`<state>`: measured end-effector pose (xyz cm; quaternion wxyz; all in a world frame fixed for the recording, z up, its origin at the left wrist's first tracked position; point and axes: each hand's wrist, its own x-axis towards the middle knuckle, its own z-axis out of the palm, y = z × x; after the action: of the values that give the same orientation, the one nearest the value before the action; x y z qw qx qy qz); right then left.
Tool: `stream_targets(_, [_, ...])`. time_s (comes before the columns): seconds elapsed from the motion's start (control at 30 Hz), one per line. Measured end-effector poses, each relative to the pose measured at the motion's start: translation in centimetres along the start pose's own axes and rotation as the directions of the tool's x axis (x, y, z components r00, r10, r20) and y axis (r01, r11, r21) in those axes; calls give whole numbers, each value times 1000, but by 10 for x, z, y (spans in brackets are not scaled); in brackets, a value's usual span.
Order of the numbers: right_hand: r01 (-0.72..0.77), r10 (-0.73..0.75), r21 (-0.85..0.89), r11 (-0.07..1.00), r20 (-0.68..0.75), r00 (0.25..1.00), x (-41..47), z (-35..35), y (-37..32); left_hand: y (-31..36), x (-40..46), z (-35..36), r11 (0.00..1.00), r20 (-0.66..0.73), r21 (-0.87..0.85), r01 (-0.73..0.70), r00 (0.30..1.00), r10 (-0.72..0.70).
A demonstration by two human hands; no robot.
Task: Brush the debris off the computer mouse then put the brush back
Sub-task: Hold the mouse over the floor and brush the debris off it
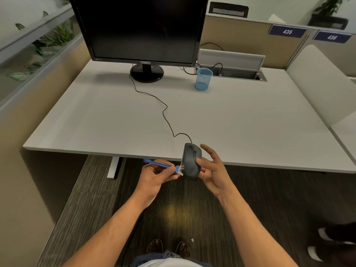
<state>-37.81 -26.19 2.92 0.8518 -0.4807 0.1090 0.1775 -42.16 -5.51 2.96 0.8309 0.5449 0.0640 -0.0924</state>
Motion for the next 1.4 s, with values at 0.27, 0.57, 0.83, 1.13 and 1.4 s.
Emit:
stream_targets(0.27, [15,-12,36,999,-75,997,4,1,-1,-10,-6,9,999,-20,-29,-23,1000,22])
stream_targets(0.57, [37,-28,63,997,-128,991,8,4,-2,-21,-6,21,999,-36,7,-51,998,52])
stream_targets(0.83, [39,-32,49,998,-130,991,10,4,-1,-20,-7,27,998,11,57,-6,1000,5])
stream_targets(1.13, [23,-21,13,1000,-117,993,10,1,-2,-16,-7,11,989,29,146,-1,1000,-3])
stream_targets(1.4, [-3,3,-25,1000,-12,1000,8,-2,1,3,10,-11,996,-73,59,-70,995,75])
